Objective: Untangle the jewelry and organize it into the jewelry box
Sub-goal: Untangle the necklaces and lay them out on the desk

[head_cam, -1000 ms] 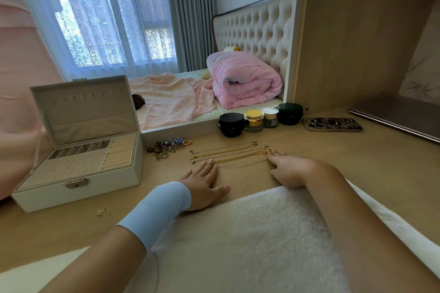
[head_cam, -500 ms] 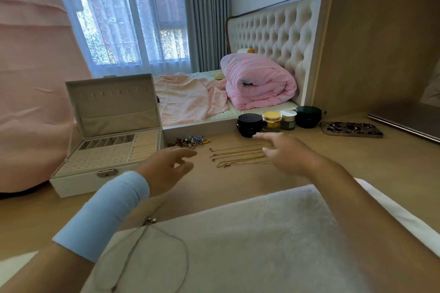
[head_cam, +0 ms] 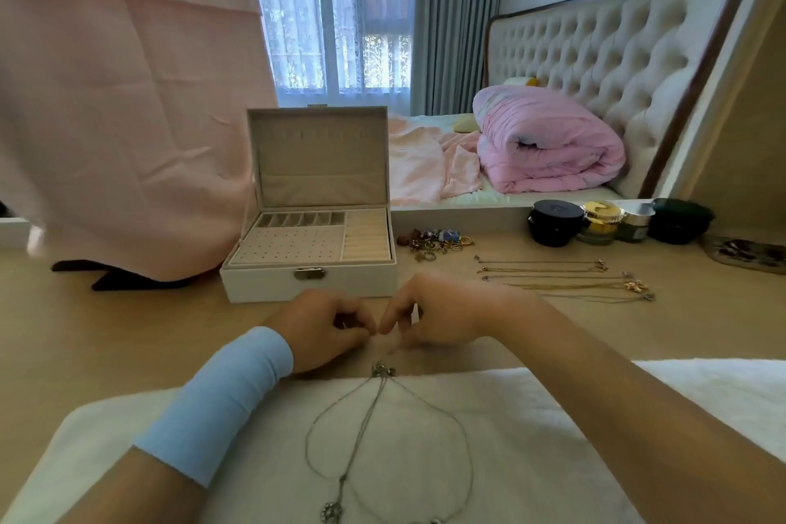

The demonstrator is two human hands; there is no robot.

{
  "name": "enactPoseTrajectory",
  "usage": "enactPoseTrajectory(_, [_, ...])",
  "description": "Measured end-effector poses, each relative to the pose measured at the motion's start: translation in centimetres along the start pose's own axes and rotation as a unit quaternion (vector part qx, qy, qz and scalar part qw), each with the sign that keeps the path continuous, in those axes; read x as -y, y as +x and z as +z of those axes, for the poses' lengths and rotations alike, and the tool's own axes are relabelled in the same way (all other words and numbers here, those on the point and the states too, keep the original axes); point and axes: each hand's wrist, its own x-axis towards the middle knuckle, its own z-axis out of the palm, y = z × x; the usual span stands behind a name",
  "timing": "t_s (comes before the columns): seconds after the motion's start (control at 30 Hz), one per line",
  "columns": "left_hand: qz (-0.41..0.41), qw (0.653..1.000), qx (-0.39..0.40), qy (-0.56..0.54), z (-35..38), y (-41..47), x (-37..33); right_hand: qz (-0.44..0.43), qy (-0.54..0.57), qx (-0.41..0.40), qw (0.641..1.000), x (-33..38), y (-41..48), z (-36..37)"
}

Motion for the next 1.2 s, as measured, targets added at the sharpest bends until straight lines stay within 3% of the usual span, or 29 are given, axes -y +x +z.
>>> enactPoseTrajectory(0.2, [-0.017,0.999,0.027,0.0,-1.2,0.9,2.4,0.019,0.032,-0.008,0.999,-0.4,1.5,0.5])
enactPoseTrajectory(0.37, [-0.007,1.0,0.017,-0.02,-1.5,1.2,3.1,0.061,-0.042,-0.013,0.997,-0.7,1.2,0.0])
enactPoseTrajectory(0.7, [-0.001,0.994,0.109,0.025,-1.2,0.4,0.6,0.003,0.0,0.025,1.0,2.1,1.4,2.0])
enactPoseTrajectory(0.9, [-0.024,0.997,0.066,0.011,-0.7,-0.6,1.6,0.038,0.022,0.021,0.999,1.1,1.1,1.4])
enactPoseTrajectory(1.2, [0.001,1.0,0.03,-0.002,0.1,-1.1,1.2,0.008,0.034,-0.013,0.999,1.0,1.0,1.8])
